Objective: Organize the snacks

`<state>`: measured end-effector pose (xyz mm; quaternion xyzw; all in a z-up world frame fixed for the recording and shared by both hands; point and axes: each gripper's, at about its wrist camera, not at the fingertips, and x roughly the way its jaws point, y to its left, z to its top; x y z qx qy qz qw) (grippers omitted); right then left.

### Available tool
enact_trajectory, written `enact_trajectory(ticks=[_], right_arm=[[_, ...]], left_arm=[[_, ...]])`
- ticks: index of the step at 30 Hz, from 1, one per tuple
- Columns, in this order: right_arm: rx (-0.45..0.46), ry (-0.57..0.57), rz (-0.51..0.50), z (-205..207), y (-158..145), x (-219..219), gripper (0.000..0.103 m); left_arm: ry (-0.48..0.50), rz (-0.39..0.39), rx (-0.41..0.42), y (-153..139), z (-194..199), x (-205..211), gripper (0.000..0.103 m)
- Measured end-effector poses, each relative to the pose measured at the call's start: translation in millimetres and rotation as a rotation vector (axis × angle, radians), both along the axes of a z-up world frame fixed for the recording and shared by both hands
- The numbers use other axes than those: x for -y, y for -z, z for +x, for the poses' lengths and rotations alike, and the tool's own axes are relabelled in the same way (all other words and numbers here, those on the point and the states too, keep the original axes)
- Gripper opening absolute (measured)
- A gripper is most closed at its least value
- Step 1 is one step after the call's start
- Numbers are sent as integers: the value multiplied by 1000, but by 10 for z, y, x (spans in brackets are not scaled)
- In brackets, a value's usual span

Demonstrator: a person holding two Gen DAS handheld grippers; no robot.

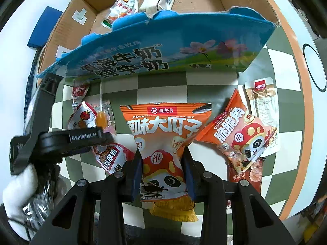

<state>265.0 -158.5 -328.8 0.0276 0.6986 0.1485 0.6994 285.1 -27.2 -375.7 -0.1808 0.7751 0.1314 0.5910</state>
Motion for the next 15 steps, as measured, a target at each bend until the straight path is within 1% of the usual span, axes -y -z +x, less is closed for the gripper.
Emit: enact_trajectory(ticks=[5, 7, 10, 13, 15], right_arm=[[3, -4, 2, -2, 11, -13, 39], [10, -8, 2, -14, -13, -13, 39], [16, -10, 12, -29, -73, 8, 39], [30, -20, 21, -40, -159, 20, 39], [36, -26, 25, -37, -206, 25, 39]], left_arm=[[17, -6, 27, -85, -70, -31, 26], [25, -9, 43, -154, -107, -20, 19], [30, -43, 75, -311, -175, -15, 11], [66, -31, 109, -413, -216, 6, 9], [53, -45, 103, -390, -235, -68, 9]])
